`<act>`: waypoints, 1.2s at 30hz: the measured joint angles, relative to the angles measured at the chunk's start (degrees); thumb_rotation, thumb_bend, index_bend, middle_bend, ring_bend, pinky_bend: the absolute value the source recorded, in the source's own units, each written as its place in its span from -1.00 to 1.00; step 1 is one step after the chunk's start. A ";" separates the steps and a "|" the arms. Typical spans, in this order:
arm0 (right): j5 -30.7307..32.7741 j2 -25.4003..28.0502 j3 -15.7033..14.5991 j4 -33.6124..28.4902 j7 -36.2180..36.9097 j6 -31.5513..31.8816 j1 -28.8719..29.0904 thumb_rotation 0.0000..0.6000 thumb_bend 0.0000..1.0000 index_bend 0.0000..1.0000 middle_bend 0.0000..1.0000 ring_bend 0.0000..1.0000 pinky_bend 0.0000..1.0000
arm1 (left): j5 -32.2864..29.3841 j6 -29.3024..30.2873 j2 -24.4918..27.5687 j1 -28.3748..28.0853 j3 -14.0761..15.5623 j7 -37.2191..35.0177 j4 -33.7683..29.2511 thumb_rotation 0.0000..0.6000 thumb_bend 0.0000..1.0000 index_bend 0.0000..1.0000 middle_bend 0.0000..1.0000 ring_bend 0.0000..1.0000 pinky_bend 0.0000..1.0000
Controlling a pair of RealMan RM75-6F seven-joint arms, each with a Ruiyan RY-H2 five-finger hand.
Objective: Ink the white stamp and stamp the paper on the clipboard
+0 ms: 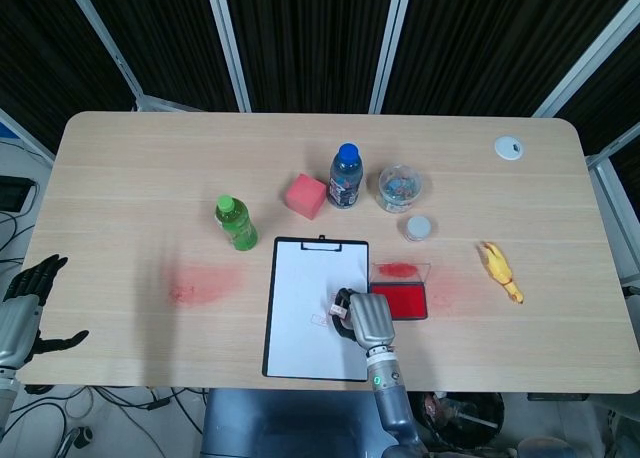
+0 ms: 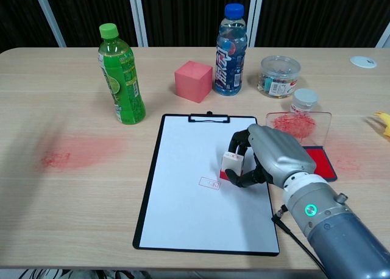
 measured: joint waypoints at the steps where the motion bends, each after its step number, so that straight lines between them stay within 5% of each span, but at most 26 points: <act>1: -0.13 0.06 0.18 -0.09 0.08 0.07 0.07 1.00 0.31 0.87 0.61 0.73 0.75 | 0.00 0.01 -0.01 0.00 0.00 0.01 0.00 1.00 -0.97 -1.00 -1.00 -1.00 -1.00; 11: -1.93 2.26 3.69 -3.10 0.86 1.28 1.51 1.00 0.31 0.87 0.61 0.73 0.75 | -0.31 0.00 -0.17 -0.04 -0.09 0.28 0.06 1.00 -0.97 -1.00 -1.00 -1.00 -1.00; 24: -3.60 10.05 5.03 -14.66 -0.15 4.03 0.90 1.00 0.31 0.87 0.61 0.73 0.75 | -0.32 0.66 -0.41 0.17 -0.11 1.26 0.28 1.00 -0.97 -1.00 -1.00 -1.00 -1.00; 36: -5.19 23.29 0.53 -25.36 2.41 7.67 -5.29 1.00 0.30 0.87 0.60 0.72 0.73 | 1.24 2.68 -1.18 0.86 0.27 3.11 0.70 1.00 -0.97 -1.00 -1.00 -1.00 -1.00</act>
